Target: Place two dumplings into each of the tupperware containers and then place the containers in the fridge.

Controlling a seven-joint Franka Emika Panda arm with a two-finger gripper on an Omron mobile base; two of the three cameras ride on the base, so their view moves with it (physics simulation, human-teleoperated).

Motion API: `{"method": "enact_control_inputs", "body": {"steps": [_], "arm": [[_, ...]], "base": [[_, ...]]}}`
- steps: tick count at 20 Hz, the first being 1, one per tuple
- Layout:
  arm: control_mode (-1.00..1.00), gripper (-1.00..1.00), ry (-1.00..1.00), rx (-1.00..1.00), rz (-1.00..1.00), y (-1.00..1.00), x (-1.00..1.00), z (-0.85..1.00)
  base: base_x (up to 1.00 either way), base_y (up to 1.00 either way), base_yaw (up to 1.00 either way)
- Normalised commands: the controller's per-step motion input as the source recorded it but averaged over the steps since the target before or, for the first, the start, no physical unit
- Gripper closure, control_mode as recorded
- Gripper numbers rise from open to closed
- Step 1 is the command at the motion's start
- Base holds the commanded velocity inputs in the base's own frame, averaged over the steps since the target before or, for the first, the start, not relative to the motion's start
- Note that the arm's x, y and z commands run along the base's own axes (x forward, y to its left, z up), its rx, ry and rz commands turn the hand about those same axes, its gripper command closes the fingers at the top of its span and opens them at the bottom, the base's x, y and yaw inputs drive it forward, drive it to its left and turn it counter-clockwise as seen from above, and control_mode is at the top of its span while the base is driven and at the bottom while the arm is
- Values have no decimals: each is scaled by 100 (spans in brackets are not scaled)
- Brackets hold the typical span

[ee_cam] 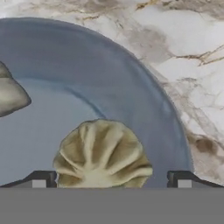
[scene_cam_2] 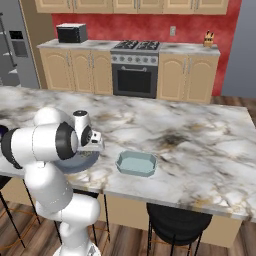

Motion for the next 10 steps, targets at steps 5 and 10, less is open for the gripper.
{"method": "enact_control_inputs", "body": {"steps": [5, 10], "arm": [[-100, -100, 0, 0, 0, 3, 11, -36], [-100, 100, 1, 0, 0, 8, 5, -28]], "base": [[0, 0, 0], [0, 0, 0]]}}
